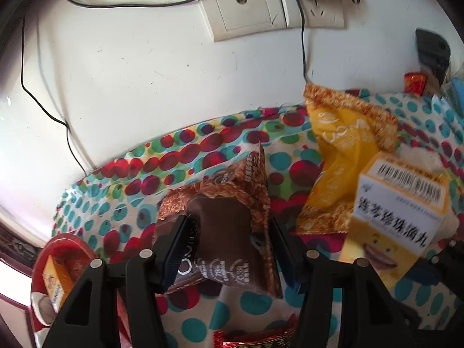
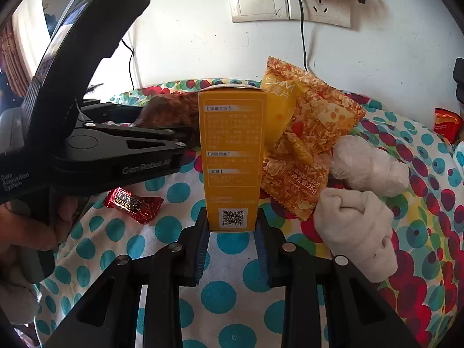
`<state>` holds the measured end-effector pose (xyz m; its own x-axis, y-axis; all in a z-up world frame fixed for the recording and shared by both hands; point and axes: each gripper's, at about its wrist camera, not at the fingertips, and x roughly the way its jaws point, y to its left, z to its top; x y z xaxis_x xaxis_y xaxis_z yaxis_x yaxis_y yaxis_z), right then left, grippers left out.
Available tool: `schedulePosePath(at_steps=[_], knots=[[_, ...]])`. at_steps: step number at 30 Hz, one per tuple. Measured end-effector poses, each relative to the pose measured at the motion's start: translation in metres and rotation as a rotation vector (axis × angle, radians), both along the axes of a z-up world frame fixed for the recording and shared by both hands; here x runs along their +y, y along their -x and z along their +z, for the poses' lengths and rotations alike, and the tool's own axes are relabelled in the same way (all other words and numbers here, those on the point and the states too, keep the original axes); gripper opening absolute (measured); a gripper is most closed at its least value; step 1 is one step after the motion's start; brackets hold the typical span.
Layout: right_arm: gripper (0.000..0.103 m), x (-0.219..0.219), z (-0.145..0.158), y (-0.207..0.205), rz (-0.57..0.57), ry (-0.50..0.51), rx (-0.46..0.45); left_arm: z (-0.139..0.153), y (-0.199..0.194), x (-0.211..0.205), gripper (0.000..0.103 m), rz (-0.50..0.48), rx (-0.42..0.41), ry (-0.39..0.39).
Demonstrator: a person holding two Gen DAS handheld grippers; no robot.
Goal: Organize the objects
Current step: 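Grasp the brown chocolate bag with the left gripper while the right gripper holds the yellow box, then carry the brown chocolate bag over the red tray with the left gripper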
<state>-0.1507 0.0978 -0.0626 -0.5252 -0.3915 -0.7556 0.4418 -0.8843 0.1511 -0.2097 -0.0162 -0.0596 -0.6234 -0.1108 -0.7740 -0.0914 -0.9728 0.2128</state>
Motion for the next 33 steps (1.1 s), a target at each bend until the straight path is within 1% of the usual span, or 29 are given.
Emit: schedulePosePath(at_steps=[2,4,7,8,16,19,20,22,23,27,28,32,33], knots=[[0.028,-0.001,0.0,-0.001,0.002,0.003,0.0,0.002,-0.001,-0.003,0.051,0.006,0.005,-0.03],[0.028,-0.001,0.0,-0.001,-0.002,0.005,-0.002,0.005,-0.003,-0.007,0.047,0.019,0.017,-0.062],[0.028,-0.003,-0.001,-0.002,-0.001,0.005,-0.006,0.006,-0.008,-0.006,0.044,0.011,0.025,-0.055],[0.029,-0.004,-0.001,-0.002,-0.003,0.0,-0.009,0.006,-0.01,-0.005,0.041,0.009,0.029,-0.05],[0.031,-0.004,0.0,-0.004,-0.021,0.009,-0.013,0.008,-0.027,-0.008,0.039,0.01,0.021,-0.079],[0.036,-0.003,0.004,-0.003,-0.025,0.013,0.001,0.01,-0.036,-0.008,0.039,0.01,0.028,-0.087],[0.036,-0.004,0.006,-0.005,-0.023,0.016,0.012,0.01,-0.038,-0.007,0.039,0.008,0.029,-0.082],[0.029,-0.002,0.007,-0.007,-0.015,0.011,0.033,0.011,-0.044,-0.003,0.039,-0.002,0.033,-0.067],[0.028,-0.003,0.008,-0.008,-0.01,0.008,0.038,0.012,-0.047,-0.002,0.039,-0.002,0.037,-0.068],[0.028,-0.011,0.008,-0.01,-0.007,-0.023,0.049,0.018,-0.057,0.001,0.039,-0.004,0.045,-0.1],[0.028,-0.004,0.011,-0.011,-0.007,-0.023,0.049,0.02,-0.06,0.001,0.039,-0.004,0.048,-0.108],[0.028,-0.003,0.012,-0.016,-0.019,-0.013,0.04,0.025,-0.072,0.007,0.039,-0.013,0.065,-0.095],[0.028,-0.003,0.011,-0.008,-0.024,-0.014,0.039,0.026,-0.075,0.008,0.039,-0.017,0.064,-0.096]])
